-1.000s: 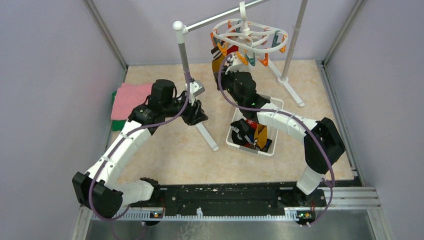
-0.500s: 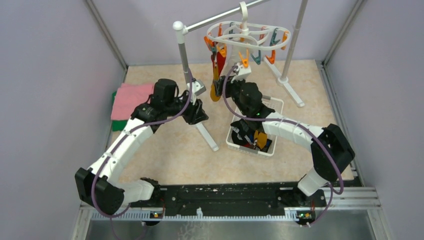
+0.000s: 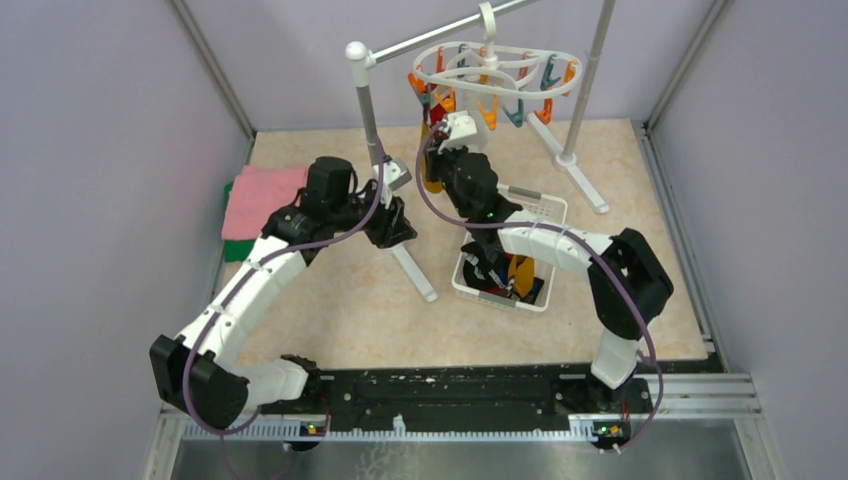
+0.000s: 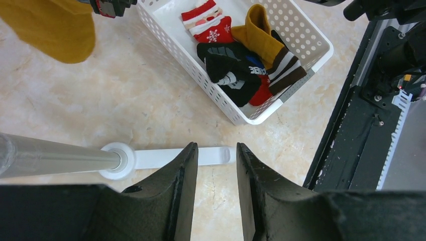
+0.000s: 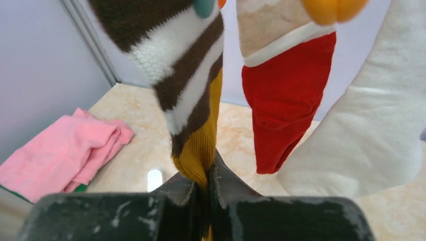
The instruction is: Remove the socks clipped to the hanger
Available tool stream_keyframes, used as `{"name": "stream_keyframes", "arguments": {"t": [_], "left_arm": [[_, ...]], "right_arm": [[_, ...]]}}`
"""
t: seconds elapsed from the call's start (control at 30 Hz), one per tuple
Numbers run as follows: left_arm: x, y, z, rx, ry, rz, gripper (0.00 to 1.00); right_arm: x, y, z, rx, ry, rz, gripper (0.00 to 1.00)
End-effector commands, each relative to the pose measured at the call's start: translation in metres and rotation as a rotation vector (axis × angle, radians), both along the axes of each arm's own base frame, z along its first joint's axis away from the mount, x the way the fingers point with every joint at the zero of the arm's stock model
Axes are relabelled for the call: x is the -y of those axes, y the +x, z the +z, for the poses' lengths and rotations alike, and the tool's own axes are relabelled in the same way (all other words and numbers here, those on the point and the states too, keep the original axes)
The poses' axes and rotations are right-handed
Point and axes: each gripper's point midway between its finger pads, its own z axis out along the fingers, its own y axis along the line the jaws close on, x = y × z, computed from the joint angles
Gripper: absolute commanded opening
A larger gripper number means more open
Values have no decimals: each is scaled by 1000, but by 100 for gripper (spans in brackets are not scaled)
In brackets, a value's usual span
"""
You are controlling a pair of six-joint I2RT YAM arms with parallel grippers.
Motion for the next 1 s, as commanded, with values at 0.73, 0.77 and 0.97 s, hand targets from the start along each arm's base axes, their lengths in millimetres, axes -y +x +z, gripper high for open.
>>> {"name": "stream_keyframes", "arguments": {"t": [0.73,0.77,0.97], "left_arm": [[32,28,40,50,-159,-44,45],[32,28,40,50,-161,-47,45],[37,19,47,42,-194,-93,48]], "right_arm": [[106,-157,55,-80,196,222,0],[112,-158,52,-89,195,207,0],[135,-166,50,-107,204,186,0]]}}
